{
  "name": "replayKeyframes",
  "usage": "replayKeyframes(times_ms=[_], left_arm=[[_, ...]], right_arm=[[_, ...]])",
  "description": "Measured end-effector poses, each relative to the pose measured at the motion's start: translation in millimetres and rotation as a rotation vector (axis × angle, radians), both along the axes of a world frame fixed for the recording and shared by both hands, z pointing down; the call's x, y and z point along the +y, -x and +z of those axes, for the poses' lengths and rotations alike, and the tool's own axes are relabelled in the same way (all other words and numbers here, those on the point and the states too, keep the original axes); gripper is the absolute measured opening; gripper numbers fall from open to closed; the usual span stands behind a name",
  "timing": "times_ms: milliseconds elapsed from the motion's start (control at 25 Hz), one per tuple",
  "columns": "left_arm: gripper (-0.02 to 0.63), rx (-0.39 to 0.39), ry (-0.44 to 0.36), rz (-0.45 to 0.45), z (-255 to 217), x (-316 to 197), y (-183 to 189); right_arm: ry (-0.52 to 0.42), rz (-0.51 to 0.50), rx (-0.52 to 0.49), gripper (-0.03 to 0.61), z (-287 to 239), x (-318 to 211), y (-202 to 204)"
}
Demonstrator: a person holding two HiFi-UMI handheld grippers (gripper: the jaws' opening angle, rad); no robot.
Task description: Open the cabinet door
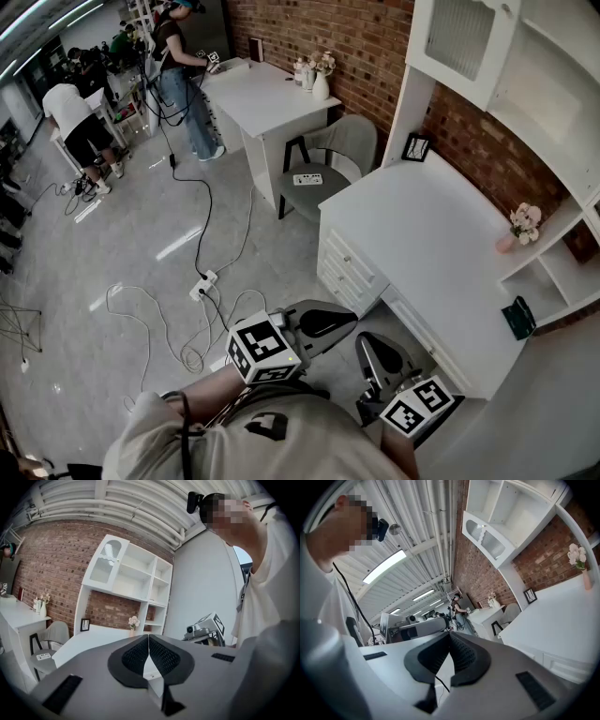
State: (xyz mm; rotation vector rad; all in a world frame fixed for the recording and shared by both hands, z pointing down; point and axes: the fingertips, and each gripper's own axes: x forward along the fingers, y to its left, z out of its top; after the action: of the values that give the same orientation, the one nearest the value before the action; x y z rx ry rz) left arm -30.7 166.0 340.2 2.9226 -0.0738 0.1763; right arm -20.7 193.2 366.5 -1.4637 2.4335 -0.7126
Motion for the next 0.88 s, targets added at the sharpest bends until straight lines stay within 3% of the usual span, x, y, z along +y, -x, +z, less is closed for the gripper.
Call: replayKeyframes(times_ms=[360, 880], left_arm=[[0.017, 0.042, -0.02, 0.043, -11, 1, 13], [0.017, 0.019, -0.087, 0.071, -19, 11, 18]], right_arm=[[-0.009, -0.01, 0.007, 0.026, -9, 0, 25], [-0.054, 0.022, -0.038, 0.026, -21, 7, 38]])
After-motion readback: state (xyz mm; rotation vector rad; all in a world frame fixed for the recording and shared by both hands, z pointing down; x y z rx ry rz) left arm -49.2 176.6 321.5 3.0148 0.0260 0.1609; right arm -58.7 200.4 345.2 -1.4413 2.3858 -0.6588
